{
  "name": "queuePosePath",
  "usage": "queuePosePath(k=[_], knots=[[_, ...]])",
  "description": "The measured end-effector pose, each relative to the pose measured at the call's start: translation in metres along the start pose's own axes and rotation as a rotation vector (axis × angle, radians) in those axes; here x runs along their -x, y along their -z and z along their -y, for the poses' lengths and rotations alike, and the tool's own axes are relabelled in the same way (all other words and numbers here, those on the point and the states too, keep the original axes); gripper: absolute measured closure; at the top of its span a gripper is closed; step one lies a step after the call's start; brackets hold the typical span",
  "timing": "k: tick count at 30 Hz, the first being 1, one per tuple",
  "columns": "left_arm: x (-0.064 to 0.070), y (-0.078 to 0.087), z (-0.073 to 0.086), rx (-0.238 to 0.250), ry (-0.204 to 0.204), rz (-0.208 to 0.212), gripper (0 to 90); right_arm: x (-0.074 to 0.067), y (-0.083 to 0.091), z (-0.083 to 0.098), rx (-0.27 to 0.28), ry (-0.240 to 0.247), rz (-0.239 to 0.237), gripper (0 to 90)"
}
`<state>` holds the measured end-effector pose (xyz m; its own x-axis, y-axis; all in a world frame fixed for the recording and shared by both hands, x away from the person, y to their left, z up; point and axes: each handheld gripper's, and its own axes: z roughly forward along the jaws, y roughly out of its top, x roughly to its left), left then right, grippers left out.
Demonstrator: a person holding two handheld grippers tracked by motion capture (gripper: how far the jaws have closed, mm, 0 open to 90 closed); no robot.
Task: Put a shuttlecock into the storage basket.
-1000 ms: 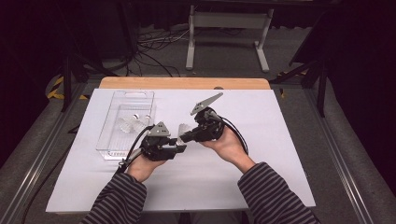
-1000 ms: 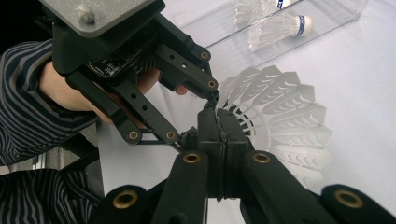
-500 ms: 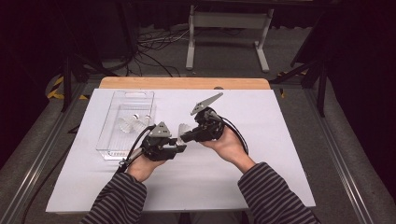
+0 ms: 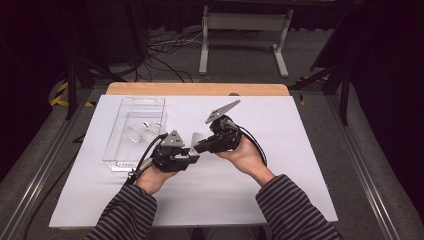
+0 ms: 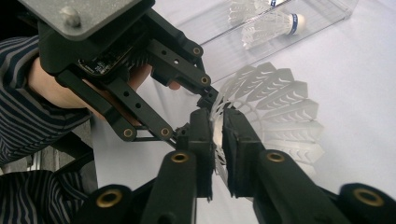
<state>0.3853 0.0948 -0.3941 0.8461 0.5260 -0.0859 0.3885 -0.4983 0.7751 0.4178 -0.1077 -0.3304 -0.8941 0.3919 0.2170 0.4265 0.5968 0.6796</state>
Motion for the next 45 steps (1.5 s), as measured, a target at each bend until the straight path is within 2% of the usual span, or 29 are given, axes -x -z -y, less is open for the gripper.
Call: queuePosePath(k=[4,9,16,20,34,45], knots=[[-0.001,0.001,0.0,-0.005,0.001,-0.003,65.4,0.0,0.001,0.0,0.009,-0.007,0.001,73.9],[-0.003,0.002,0.0,-0.015,0.024,-0.007,65.4,0.002,0.003,0.002,0.027,-0.024,0.033,59.8],[-0.004,0.002,0.0,-0.028,0.034,0.0,65.4,0.004,0.006,0.005,0.045,-0.033,0.057,49.5],[-0.004,0.002,0.0,-0.037,0.039,-0.001,65.4,0.004,0.009,0.007,0.058,-0.044,0.09,42.1],[-0.004,0.005,0.002,-0.066,0.05,-0.004,65.4,0.001,0.018,0.013,0.103,-0.025,0.127,37.1],[-0.005,0.009,0.002,-0.07,0.046,-0.006,65.5,0.004,0.029,0.025,0.138,-0.043,0.155,34.8]])
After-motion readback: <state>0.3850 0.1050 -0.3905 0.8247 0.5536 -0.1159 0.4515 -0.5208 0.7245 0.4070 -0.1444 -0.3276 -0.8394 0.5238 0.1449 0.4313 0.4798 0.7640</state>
